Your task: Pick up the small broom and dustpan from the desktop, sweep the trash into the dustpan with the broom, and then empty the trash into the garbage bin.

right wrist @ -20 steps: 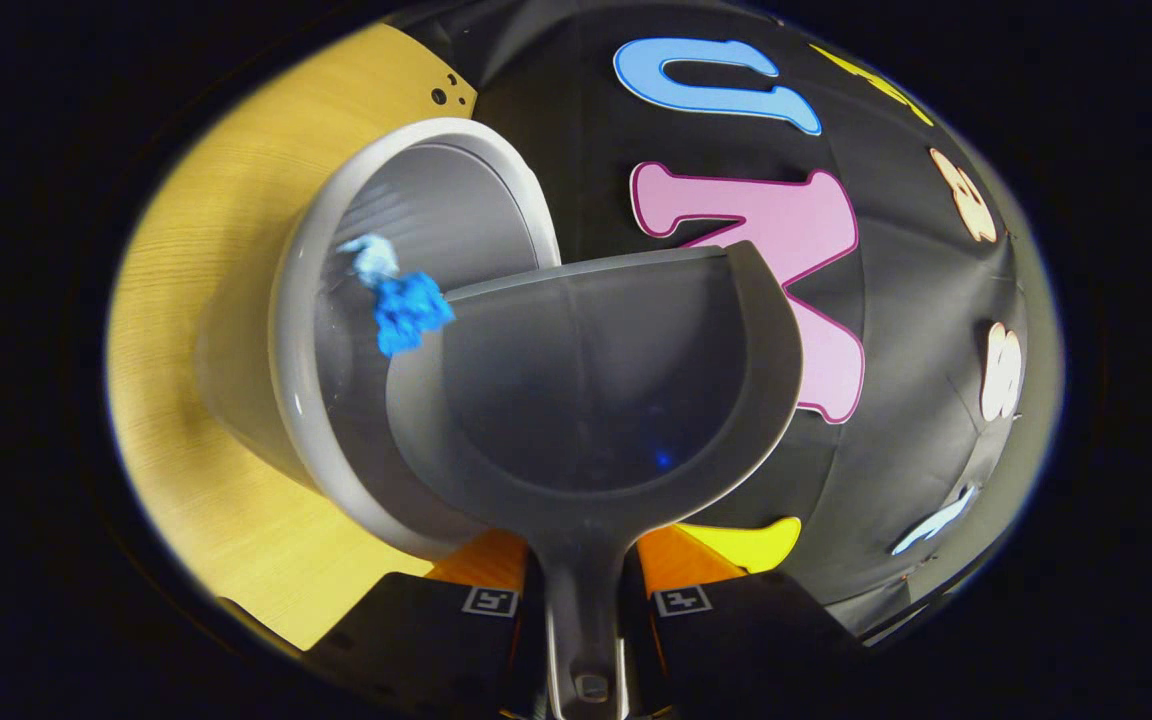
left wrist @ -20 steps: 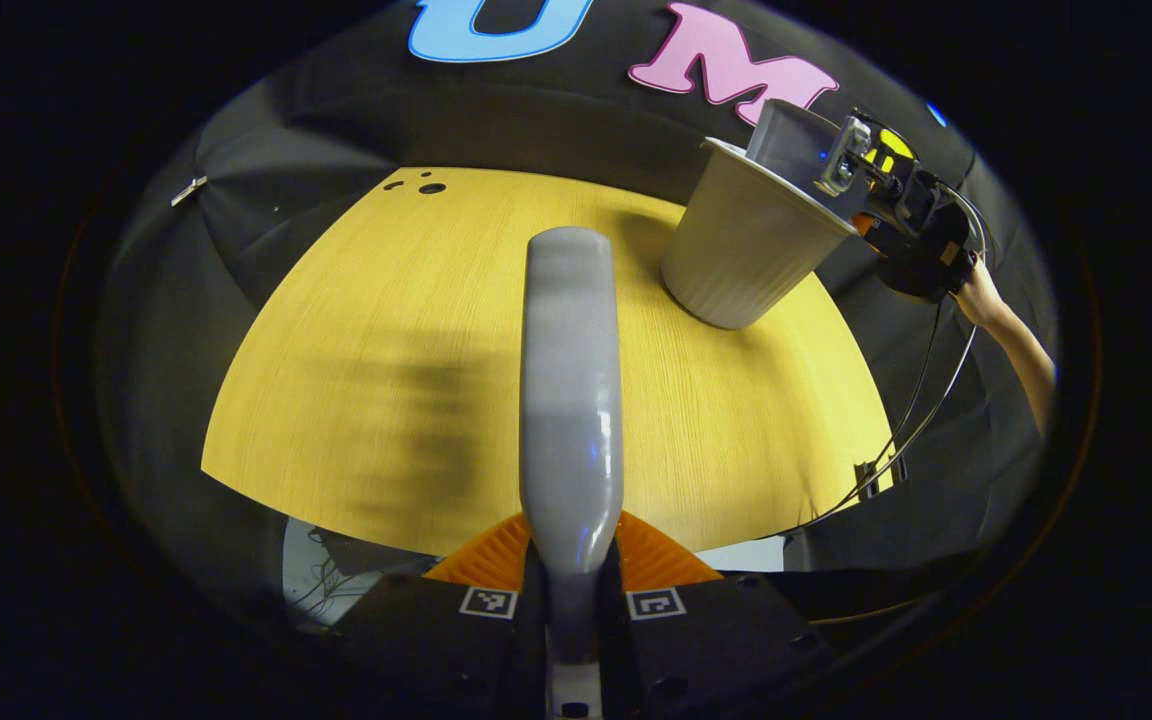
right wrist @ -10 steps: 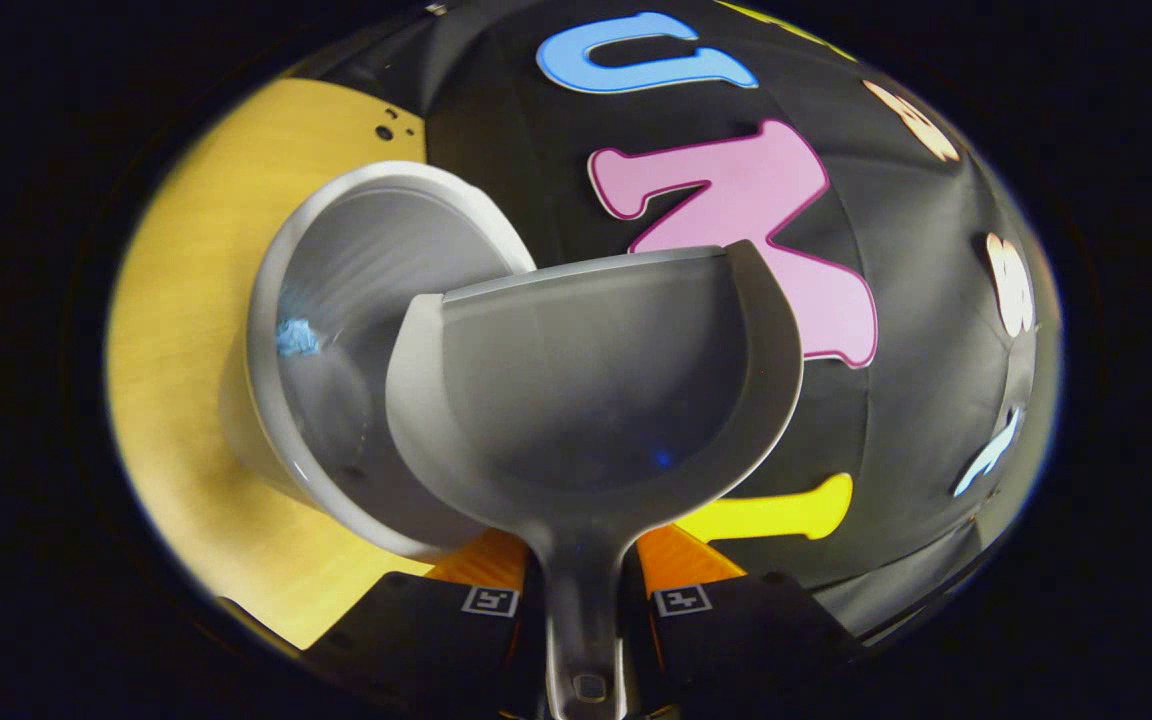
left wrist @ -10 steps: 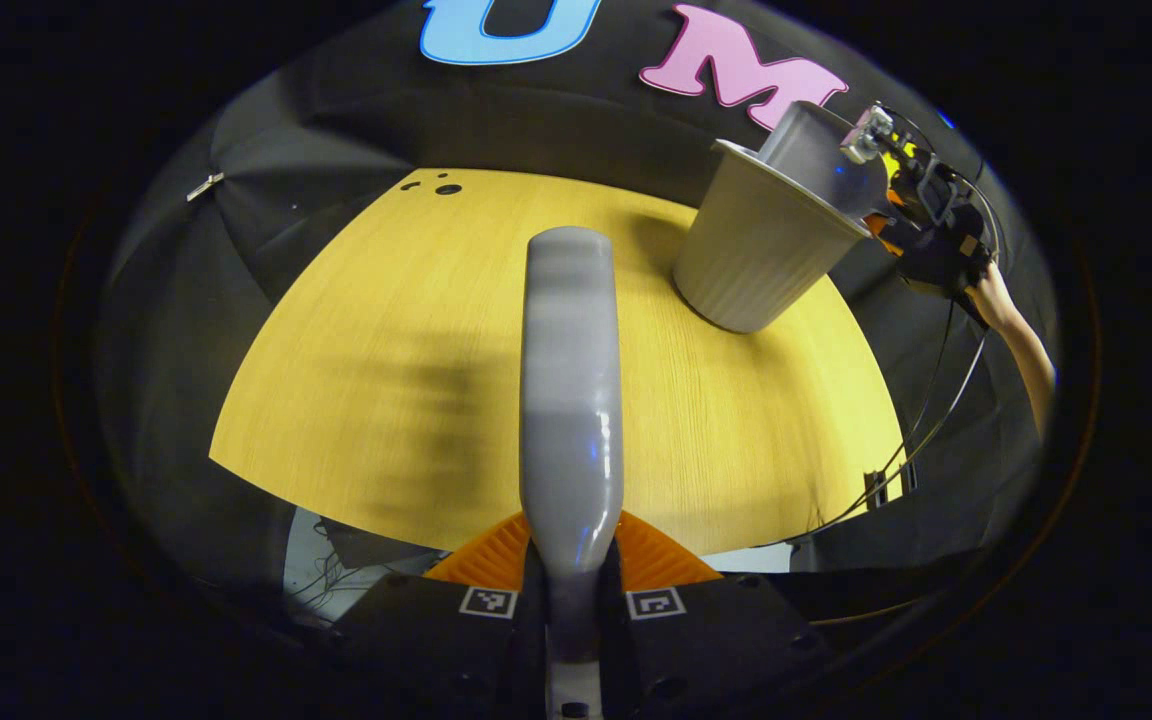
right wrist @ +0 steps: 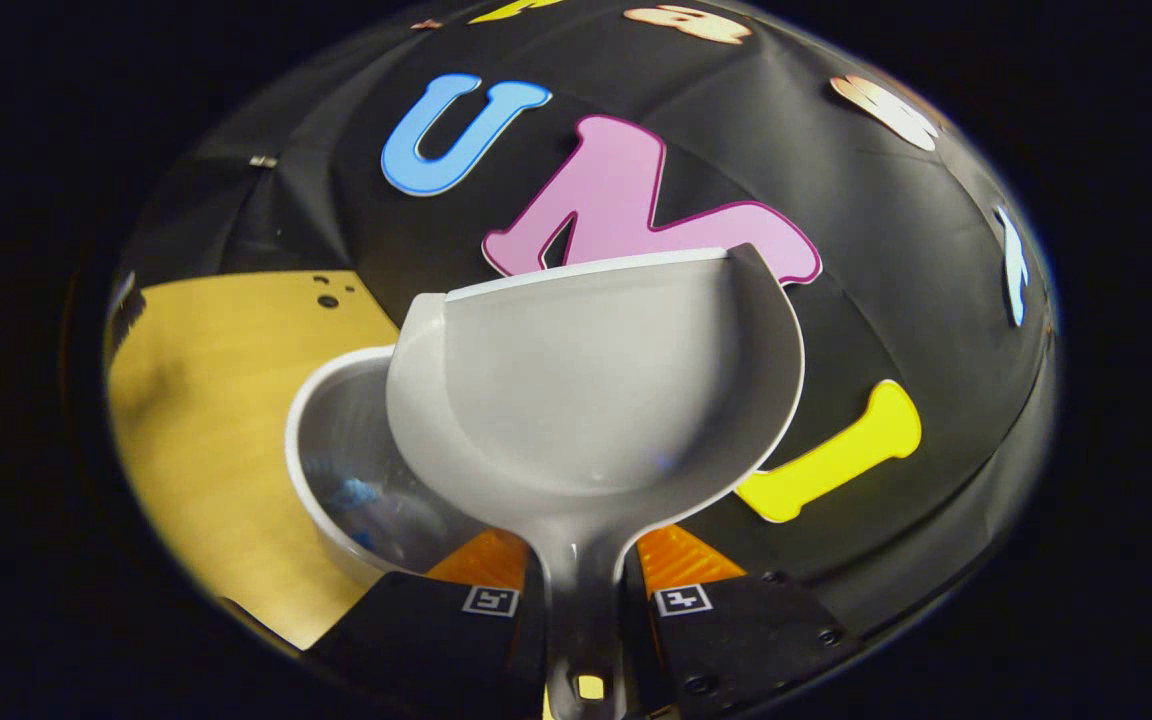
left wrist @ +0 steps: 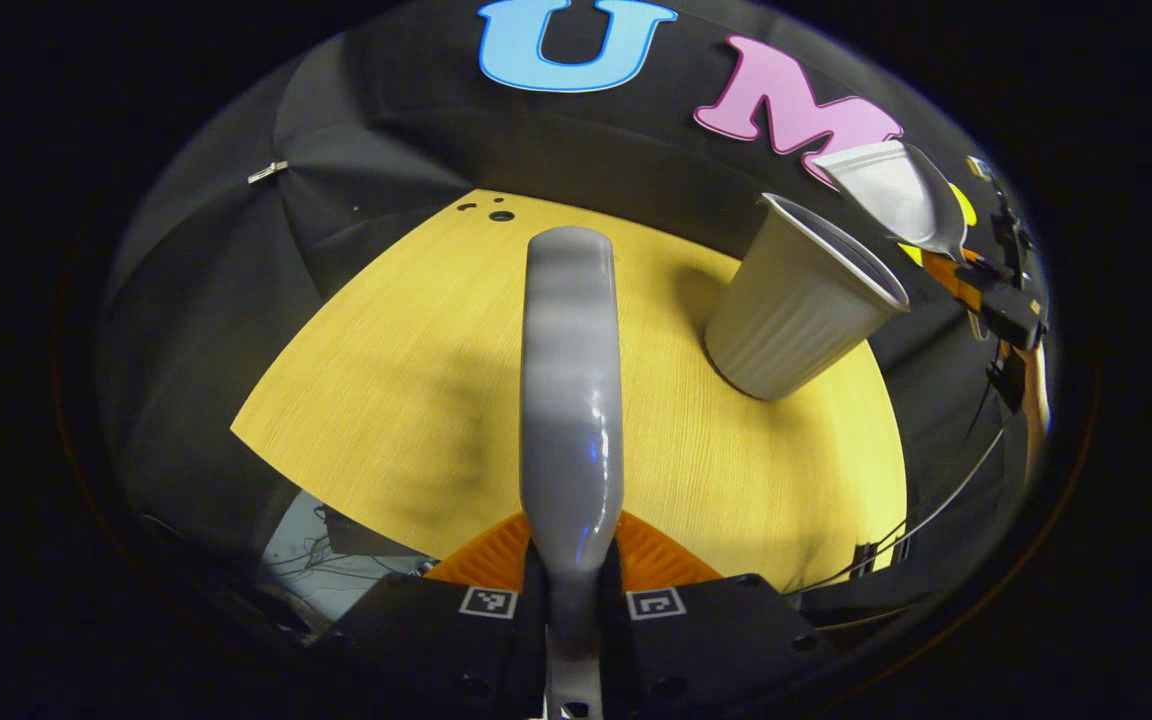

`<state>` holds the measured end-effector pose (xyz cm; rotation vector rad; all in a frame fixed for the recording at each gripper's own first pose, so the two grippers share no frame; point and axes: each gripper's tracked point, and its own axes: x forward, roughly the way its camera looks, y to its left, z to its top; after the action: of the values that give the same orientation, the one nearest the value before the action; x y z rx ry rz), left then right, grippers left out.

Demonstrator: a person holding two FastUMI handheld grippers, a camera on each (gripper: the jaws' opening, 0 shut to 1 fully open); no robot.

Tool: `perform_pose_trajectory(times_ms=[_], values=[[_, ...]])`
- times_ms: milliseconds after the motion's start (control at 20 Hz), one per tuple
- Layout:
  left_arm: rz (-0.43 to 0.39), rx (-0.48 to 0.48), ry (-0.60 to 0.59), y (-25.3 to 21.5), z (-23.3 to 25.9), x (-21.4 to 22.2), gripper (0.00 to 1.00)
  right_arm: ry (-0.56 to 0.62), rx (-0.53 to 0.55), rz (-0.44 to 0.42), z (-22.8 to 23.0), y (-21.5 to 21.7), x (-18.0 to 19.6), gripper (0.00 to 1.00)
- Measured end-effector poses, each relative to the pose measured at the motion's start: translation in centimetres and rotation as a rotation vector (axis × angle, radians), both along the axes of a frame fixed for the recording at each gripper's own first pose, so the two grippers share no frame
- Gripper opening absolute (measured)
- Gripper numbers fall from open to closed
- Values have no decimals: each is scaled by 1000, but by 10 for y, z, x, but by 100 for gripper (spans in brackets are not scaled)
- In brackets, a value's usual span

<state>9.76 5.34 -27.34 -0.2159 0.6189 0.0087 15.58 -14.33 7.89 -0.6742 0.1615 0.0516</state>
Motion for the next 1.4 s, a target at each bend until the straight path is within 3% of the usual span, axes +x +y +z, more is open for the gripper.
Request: perform_pose_trajectory(times_ms=[100, 200, 350, 400, 650, 1050, 1400], values=[[32, -2, -14, 1, 1, 2, 22, 15, 63, 51, 5, 10, -13, 34], [45, 0, -16, 0, 1, 2, 25, 26, 121, 84, 8, 25, -30, 34], [19, 65, -24, 8, 3, 7, 22, 70, 228, 139, 9, 62, -57, 34], [7, 84, -27, 13, 3, 12, 25, 84, 253, 152, 7, 76, -64, 34], [-64, 73, -20, 38, -1, 34, 25, 203, 342, 175, -26, 160, -91, 34], [-142, 82, 2, 116, -18, 54, 25, 392, 422, 102, -123, 266, -125, 35], [-197, 99, 75, 151, -50, 74, 25, 571, 472, -83, -220, 276, -156, 34]])
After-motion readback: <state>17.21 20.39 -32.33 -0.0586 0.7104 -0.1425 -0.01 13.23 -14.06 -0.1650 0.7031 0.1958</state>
